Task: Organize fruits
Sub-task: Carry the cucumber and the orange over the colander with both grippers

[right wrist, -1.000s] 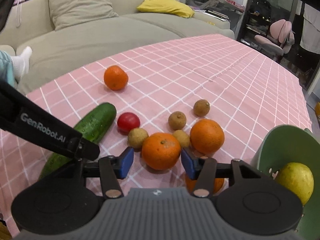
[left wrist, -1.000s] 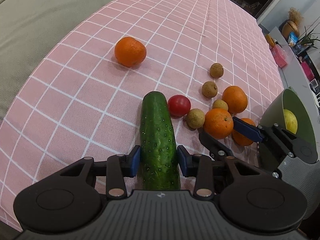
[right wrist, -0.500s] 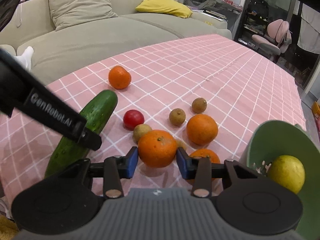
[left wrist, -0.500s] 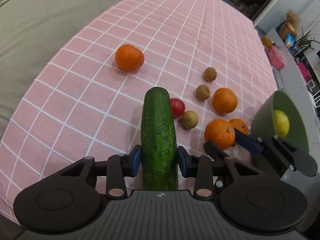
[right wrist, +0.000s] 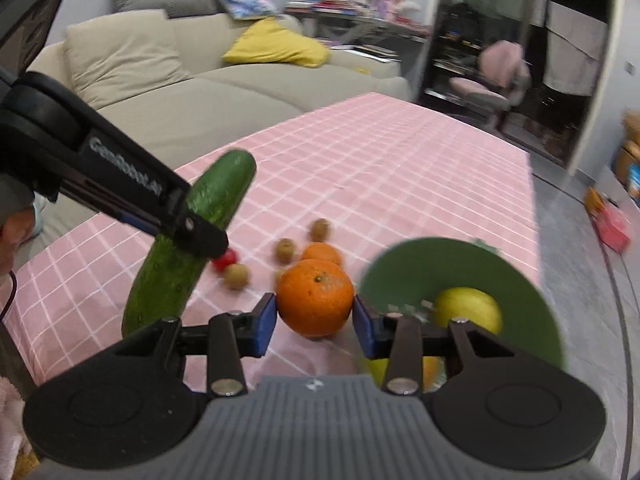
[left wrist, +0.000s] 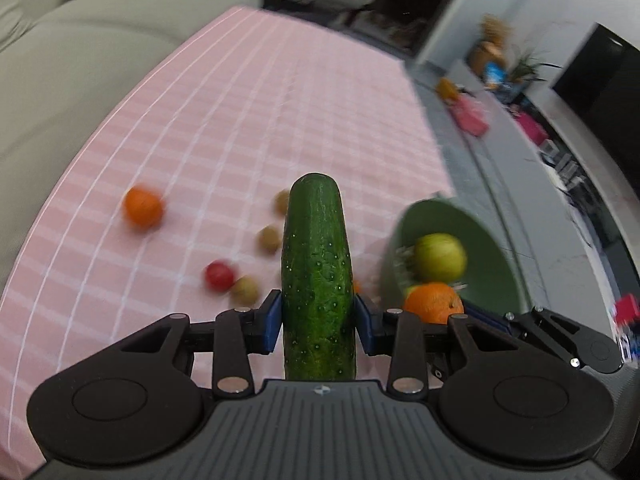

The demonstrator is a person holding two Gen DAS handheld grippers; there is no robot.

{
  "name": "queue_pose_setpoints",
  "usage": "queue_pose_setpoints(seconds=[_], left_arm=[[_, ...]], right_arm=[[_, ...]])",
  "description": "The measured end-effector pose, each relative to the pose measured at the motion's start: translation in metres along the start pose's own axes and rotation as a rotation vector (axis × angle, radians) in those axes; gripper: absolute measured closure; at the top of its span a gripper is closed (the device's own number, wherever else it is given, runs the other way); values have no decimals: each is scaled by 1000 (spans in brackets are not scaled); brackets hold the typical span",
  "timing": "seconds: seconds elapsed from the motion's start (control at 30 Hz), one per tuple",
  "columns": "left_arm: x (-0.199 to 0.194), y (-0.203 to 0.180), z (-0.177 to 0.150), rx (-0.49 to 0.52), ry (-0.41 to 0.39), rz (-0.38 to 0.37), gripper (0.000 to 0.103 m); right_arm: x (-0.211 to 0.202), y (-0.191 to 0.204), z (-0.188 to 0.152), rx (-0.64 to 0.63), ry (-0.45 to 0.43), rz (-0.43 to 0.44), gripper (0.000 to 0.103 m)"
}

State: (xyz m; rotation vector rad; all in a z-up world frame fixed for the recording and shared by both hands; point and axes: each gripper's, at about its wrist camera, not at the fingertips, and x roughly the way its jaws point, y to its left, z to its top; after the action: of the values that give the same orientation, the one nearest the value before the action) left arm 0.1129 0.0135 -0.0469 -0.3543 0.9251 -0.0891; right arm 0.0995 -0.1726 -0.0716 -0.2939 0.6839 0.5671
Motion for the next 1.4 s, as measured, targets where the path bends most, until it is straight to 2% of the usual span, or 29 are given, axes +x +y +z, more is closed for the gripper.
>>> queue_pose_setpoints(seconds=[0.2,0.33,0.4,0.63,0.8,0.93,1.2,1.4], left_arm=[[13,-45,25,110,-29,-41,60],[30,-78,40,240,-49,-38,60],[41,-94,48,298,-51,-46,60],[82,-128,56,404,-45,-42,60],[101,-138,46,510,-31,-21,60],[113,-138,36,535,1,-17,60],[130,-140,22,653,65,-25,60],[139,-138,29,660,106,-41,60]], right_arm=[[-18,-45,-2,101,13,-95,64],[-15,-69,-6,157,42,-155,64],[-12,-77,-8,177,51,-169,64],[4,-90,-13,192,82,-187,64],[14,-96,-15,202,106,-181,64],[27,-103,-15,219,137,-175,64],[48,-121,-19,292,239,-125,64],[61,-122,-22,280,275,-108,64]])
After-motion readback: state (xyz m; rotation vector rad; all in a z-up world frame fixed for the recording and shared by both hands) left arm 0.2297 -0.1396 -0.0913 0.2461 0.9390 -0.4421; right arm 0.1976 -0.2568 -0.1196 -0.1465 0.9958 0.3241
